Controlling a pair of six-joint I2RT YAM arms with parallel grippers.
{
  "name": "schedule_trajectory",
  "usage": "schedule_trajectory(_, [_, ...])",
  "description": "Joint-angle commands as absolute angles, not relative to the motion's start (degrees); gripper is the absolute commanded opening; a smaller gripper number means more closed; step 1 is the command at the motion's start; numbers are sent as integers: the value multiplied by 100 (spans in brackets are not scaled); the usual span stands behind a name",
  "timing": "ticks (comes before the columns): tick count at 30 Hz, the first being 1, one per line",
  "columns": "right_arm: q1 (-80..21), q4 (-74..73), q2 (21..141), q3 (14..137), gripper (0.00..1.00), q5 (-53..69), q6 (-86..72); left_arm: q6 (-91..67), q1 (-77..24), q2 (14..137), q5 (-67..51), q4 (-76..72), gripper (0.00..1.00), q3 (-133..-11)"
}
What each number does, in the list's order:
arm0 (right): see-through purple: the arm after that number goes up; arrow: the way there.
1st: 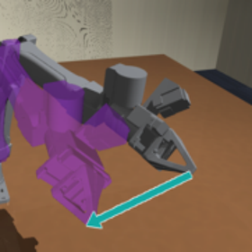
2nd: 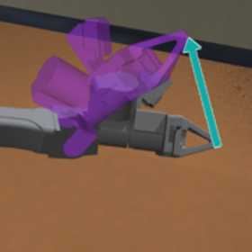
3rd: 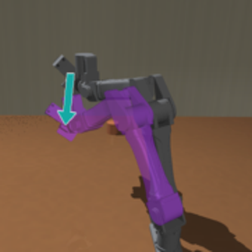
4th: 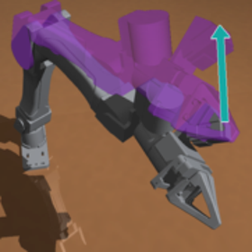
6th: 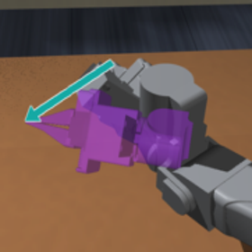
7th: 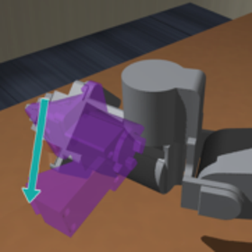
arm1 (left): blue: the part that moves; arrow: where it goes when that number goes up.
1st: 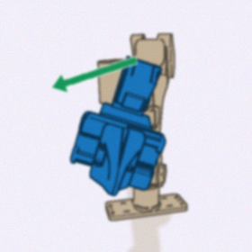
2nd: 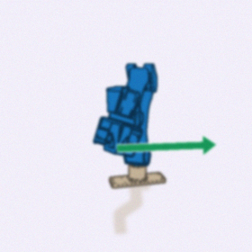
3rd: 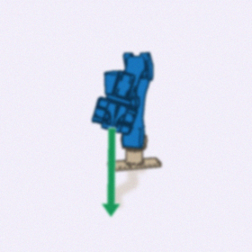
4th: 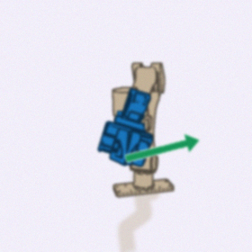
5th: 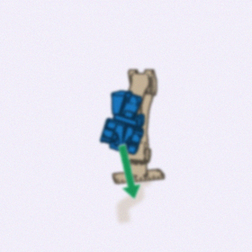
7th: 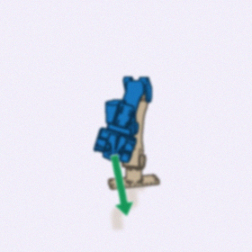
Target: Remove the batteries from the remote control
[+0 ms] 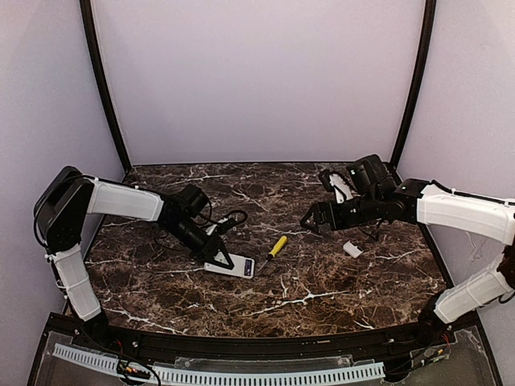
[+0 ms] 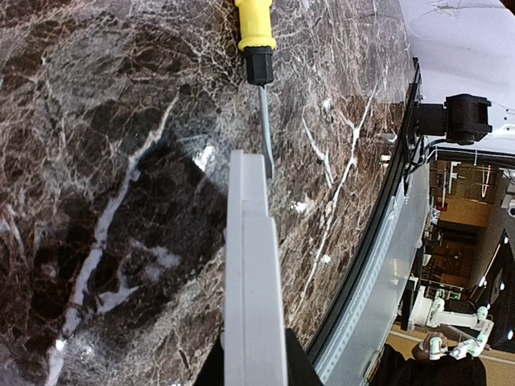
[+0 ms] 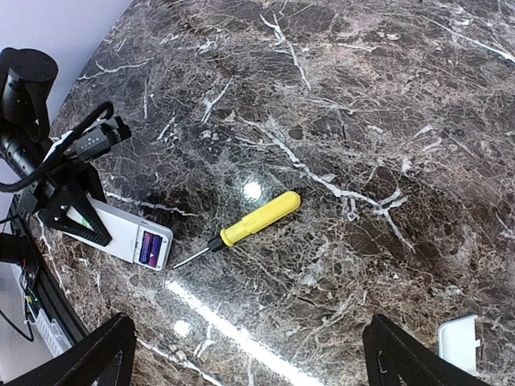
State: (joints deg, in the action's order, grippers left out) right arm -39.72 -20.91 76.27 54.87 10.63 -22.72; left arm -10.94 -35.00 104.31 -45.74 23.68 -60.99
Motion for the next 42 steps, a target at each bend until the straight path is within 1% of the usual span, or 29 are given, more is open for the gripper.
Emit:
schedule_trajectory(1, [-3990,-2082,7781,5577,98,1059,-2065,-995,-3463,10844,-4381,2775,9,-6220])
schedule_trajectory(3, [-3990,-2088,7812,5619,98,1065,-2025,-986,-3463,10925,-4343,2810,16,-6285])
schedule_trajectory(4, [-3990,-2098,7829,5630,99,1075,-2014,-981,-3463,10938,-4325,2829,23,-6315])
schedule_trajectory(5, [-3990,-2100,7831,5633,99,1073,-2006,-975,-3463,10948,-4276,2847,26,-6326])
schedule_trajectory(6, [-3985,-2097,7830,5625,99,1070,-2004,-956,-3463,10948,-4243,2876,34,-6350])
schedule_trajectory(8, [-3981,-2097,7839,5616,99,1070,-2005,-917,-3461,10949,-4128,2935,43,-6382])
schedule_trajectory(9, [-3981,-2100,7840,5615,99,1074,-2004,-911,-3457,10950,-4058,2948,45,-6390])
schedule_trajectory(11, [-3981,-2096,7849,5605,99,1091,-2011,-906,-3455,10963,-3989,2961,54,-6417])
schedule_trajectory(17, [-3981,-2086,7845,5615,99,1120,-2014,-849,-3454,10977,-3613,2969,70,-6646])
schedule_trajectory(19, [-3979,-2090,7843,5631,99,1133,-2007,-787,-3454,10978,-3440,3022,73,-6779])
schedule_trajectory(20, [-3980,-2098,7841,5641,99,1134,-2000,-726,-3454,10973,-3312,3074,74,-6826])
schedule_trajectory(23, [-3981,-2113,7823,5660,99,1096,-1986,-637,-3454,10962,-2845,3208,84,-7047])
schedule_trajectory(25, [-3986,-2133,7794,5648,99,1058,-1979,-567,-3454,10937,-2560,3323,88,-7139])
schedule_trajectory(29, [-3971,-2149,7752,5601,99,983,-1978,-480,-3454,10805,-2078,3404,95,-7249])
schedule_trajectory(32, [-3973,-2153,7735,5574,99,905,-1980,-445,-3455,10642,-1742,3418,98,-7267])
schedule_trajectory(38, [-3964,-2109,7658,5647,99,773,-2138,-744,-3530,10082,-1334,3278,99,-7235])
schedule_trajectory(42, [-3926,-1723,7446,5674,99,824,-2845,-1136,-3777,9777,-1229,3007,99,-7169])
